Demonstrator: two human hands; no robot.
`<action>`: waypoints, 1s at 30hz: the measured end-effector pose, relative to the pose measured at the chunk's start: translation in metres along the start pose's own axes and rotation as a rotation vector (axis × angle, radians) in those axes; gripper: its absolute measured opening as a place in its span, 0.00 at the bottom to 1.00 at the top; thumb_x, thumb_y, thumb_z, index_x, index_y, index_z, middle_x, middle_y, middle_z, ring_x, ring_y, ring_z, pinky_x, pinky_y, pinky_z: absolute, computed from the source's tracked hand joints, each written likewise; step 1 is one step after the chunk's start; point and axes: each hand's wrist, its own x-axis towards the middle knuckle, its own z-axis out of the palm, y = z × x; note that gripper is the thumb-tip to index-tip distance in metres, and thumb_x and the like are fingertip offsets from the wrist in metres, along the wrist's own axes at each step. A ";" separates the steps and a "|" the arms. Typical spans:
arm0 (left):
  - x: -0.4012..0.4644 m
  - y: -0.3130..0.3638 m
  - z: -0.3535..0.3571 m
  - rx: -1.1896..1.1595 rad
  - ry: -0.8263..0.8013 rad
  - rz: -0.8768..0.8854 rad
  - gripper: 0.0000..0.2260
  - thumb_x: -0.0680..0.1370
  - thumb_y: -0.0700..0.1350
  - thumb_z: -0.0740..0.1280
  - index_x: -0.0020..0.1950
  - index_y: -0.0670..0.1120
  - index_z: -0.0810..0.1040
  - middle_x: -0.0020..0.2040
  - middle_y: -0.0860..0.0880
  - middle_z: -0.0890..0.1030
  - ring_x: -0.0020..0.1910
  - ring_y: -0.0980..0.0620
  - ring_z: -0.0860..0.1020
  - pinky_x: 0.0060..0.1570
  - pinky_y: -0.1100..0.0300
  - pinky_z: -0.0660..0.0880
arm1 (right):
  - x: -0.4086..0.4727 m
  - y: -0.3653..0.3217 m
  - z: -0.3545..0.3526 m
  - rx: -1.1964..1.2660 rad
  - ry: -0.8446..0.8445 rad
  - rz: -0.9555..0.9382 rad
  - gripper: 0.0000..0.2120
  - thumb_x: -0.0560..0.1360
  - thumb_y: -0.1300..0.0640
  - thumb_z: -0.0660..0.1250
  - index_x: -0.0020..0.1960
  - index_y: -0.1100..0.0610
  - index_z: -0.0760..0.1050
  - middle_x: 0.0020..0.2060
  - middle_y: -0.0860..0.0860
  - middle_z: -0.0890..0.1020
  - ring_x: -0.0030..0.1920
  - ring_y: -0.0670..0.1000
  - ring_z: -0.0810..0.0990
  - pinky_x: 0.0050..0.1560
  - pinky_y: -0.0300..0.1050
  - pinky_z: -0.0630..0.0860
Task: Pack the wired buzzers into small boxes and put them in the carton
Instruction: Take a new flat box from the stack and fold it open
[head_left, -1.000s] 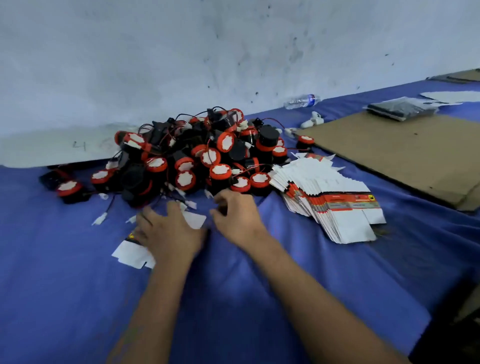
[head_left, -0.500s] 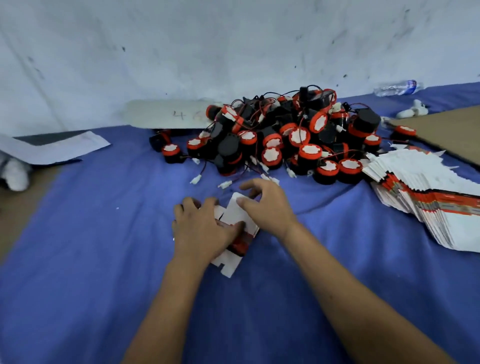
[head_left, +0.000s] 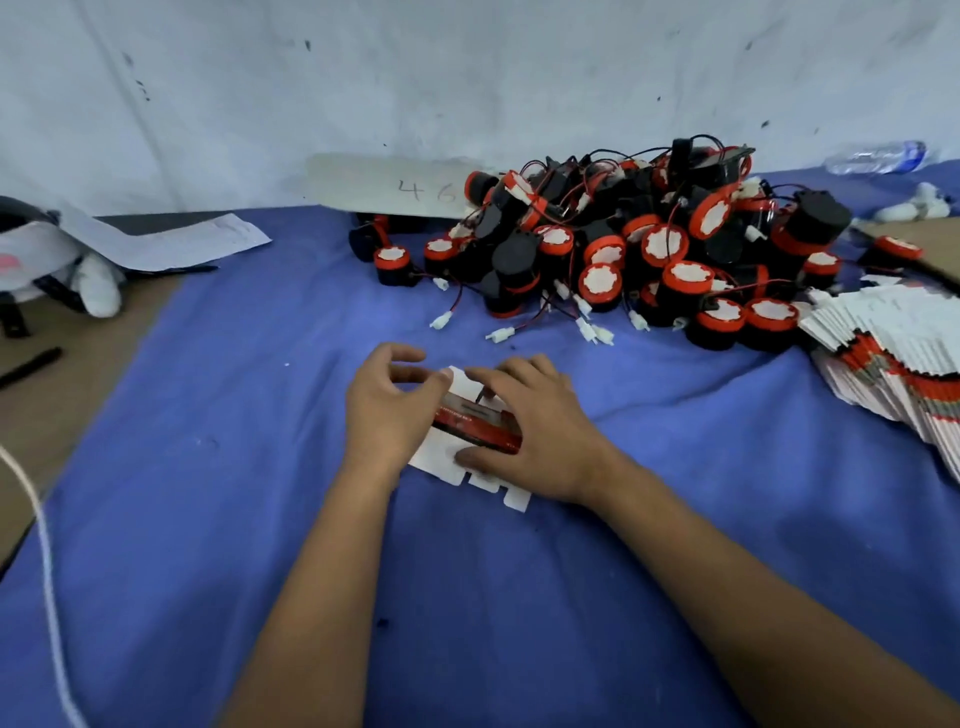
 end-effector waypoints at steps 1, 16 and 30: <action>0.000 0.002 -0.003 -0.102 -0.028 -0.050 0.10 0.75 0.48 0.77 0.54 0.52 0.80 0.46 0.52 0.85 0.44 0.51 0.84 0.43 0.57 0.78 | -0.001 0.001 -0.001 0.000 0.001 -0.002 0.39 0.71 0.33 0.72 0.76 0.48 0.67 0.57 0.44 0.73 0.60 0.49 0.67 0.65 0.55 0.68; -0.018 0.016 -0.001 -0.828 -0.640 -0.192 0.36 0.72 0.61 0.78 0.75 0.43 0.75 0.69 0.37 0.79 0.68 0.37 0.79 0.64 0.44 0.78 | -0.002 -0.005 -0.010 0.587 0.275 0.156 0.30 0.71 0.49 0.77 0.69 0.50 0.69 0.45 0.47 0.75 0.45 0.46 0.75 0.44 0.37 0.73; -0.018 0.027 0.012 -0.769 -0.491 -0.245 0.33 0.67 0.66 0.76 0.69 0.53 0.80 0.62 0.39 0.84 0.59 0.40 0.84 0.56 0.44 0.83 | -0.005 -0.013 -0.008 0.462 0.051 0.154 0.54 0.62 0.35 0.78 0.80 0.36 0.50 0.61 0.40 0.72 0.62 0.49 0.73 0.66 0.55 0.74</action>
